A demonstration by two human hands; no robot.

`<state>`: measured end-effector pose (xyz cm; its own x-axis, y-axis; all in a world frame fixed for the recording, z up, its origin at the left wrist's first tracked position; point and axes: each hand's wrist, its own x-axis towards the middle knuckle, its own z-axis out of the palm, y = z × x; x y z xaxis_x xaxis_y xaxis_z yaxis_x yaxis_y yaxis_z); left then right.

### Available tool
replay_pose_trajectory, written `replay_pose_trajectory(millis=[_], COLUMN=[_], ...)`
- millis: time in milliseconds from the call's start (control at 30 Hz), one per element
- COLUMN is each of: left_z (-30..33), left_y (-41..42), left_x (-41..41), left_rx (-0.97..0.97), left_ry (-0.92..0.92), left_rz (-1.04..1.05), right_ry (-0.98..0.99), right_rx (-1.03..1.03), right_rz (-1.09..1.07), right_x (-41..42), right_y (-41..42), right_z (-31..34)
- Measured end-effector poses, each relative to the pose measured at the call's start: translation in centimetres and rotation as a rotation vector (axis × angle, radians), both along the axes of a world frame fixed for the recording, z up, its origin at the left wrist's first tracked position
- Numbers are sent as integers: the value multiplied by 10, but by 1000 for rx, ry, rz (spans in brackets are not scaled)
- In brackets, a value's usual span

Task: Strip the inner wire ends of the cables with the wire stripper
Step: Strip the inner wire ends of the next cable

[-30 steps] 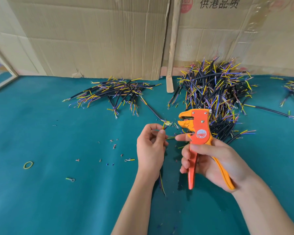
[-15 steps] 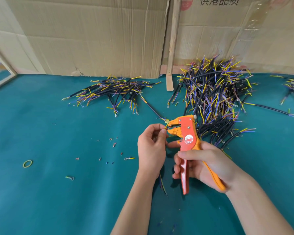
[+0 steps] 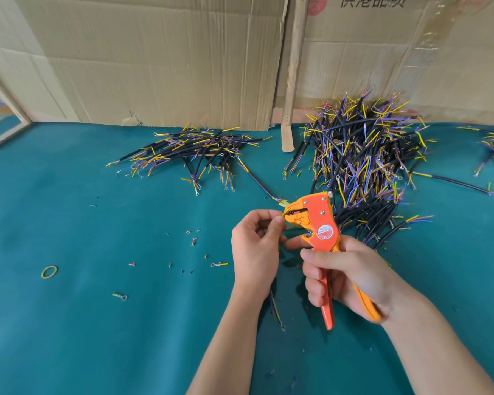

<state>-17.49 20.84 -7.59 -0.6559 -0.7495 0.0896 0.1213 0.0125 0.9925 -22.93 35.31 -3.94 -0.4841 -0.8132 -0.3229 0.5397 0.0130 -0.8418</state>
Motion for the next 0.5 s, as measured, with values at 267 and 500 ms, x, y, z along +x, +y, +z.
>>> replay_pose_trajectory(millis=[267,500], left_z=[4,5], left_y=[2,-1], left_x=[3,5], left_rx=[80,78], left_ry=[60,-41], left_rz=[-31,-151], right_ry=[43,-52], right_rx=[-18,-210], right_rz=[-122,-212], right_x=[1,-9], right_y=[-8,0], right_z=[-6,-5])
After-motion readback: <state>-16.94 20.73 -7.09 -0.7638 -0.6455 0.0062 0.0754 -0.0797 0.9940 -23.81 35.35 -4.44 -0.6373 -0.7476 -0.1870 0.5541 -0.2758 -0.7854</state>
